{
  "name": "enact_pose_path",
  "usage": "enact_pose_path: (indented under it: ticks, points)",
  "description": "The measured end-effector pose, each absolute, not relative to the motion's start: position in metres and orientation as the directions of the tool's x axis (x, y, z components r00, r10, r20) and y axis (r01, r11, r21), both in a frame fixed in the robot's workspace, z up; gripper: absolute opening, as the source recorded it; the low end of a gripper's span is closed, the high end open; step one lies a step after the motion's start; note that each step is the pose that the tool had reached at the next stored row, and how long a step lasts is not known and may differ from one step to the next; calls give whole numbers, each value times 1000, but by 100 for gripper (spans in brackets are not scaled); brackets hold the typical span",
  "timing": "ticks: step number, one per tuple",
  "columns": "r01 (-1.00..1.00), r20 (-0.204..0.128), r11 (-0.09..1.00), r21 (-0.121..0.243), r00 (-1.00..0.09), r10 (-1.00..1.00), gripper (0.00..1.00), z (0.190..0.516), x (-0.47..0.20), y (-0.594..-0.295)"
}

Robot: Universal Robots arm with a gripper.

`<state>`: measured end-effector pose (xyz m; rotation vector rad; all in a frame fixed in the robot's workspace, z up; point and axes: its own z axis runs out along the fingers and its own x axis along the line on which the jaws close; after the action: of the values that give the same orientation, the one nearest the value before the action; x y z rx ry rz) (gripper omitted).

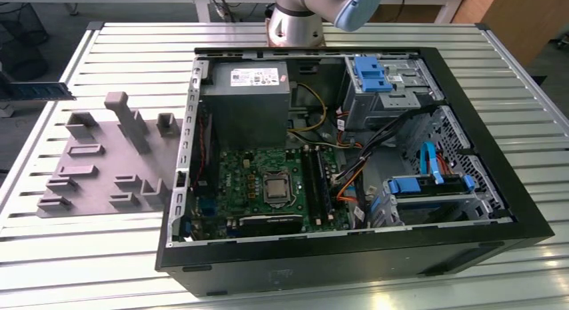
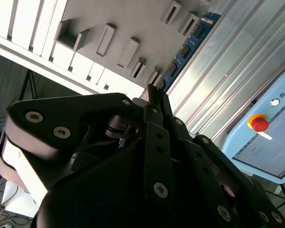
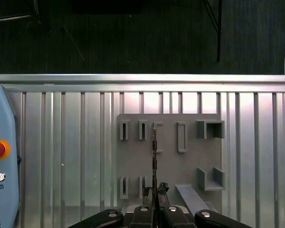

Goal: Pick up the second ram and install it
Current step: 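Pick up the second ram and move it above second insertion slot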

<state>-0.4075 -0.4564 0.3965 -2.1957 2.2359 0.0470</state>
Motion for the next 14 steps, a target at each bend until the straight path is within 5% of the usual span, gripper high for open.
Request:
enact_pose_path:
  ticks: [14]
  points:
    - [-1000,-26,18,16,-18,-999,14,396,-387,-456]
